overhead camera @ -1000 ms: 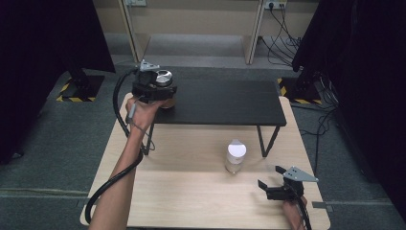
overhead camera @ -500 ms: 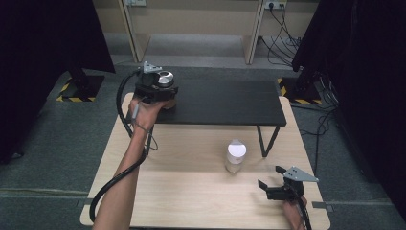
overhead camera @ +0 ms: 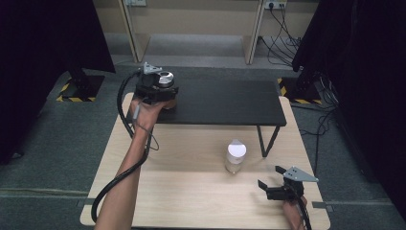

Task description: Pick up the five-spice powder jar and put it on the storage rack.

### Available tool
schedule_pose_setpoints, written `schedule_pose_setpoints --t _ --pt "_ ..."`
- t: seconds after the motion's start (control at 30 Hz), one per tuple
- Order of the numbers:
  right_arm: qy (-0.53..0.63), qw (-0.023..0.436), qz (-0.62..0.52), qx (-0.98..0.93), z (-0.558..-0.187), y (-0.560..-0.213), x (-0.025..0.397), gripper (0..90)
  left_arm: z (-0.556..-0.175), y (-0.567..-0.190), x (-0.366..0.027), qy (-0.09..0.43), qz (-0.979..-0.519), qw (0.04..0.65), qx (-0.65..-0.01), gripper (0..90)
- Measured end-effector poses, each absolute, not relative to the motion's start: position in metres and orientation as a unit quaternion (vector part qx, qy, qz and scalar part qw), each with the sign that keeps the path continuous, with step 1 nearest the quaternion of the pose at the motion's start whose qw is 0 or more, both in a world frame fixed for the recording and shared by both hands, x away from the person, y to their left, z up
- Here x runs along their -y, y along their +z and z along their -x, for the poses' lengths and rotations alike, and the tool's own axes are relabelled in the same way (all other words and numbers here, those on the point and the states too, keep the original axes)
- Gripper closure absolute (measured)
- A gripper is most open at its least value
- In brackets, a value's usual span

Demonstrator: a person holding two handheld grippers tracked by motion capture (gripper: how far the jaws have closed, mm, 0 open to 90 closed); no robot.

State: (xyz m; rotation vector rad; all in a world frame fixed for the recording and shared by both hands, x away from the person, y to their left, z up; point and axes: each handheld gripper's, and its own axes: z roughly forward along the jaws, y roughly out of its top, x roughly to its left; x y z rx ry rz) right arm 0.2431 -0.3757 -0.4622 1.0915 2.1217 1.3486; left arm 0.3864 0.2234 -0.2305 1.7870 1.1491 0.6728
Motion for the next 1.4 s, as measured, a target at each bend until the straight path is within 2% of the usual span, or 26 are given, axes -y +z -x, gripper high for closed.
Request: schedule_pose_setpoints --t 0.13,0.2,0.3,0.37,0.53,0.9,1.13,1.4 --pt "0.481 0.2 -0.39 -0.76 -0.243 -0.462 0.375 2.0 -0.386 -0.232 -0.225 0.267 -0.718 0.446 -0.463 29.7" --pt "0.481 0.199 -0.389 -0.76 -0.243 -0.462 0.375 2.0 -0.388 -0.229 -0.226 0.26 -0.722 0.443 -0.464 19.8" --pt "0.481 0.2 -0.389 -0.76 -0.243 -0.462 0.375 2.0 -0.384 -0.226 -0.227 0.259 -0.715 0.451 -0.467 14.2" --pt "0.48 0.201 -0.388 -0.761 -0.243 -0.462 0.375 2.0 -0.384 -0.222 -0.225 0.255 -0.719 0.443 -0.47 6.6" --pt "0.479 0.201 -0.388 -0.762 -0.243 -0.462 0.374 2.0 -0.377 -0.223 -0.225 0.256 -0.721 0.434 -0.475 1.5" --pt "0.475 0.203 -0.386 -0.765 -0.243 -0.46 0.373 2.0 -0.349 -0.242 -0.242 0.248 -0.719 0.457 -0.461 0.0" --pt "0.472 0.204 -0.385 -0.767 -0.243 -0.46 0.371 2.0 -0.317 -0.251 -0.245 0.27 -0.725 0.464 -0.432 0.0" --pt "0.469 0.206 -0.383 -0.769 -0.243 -0.459 0.37 2.0 -0.274 -0.279 -0.248 0.282 -0.732 0.481 -0.391 0.0"
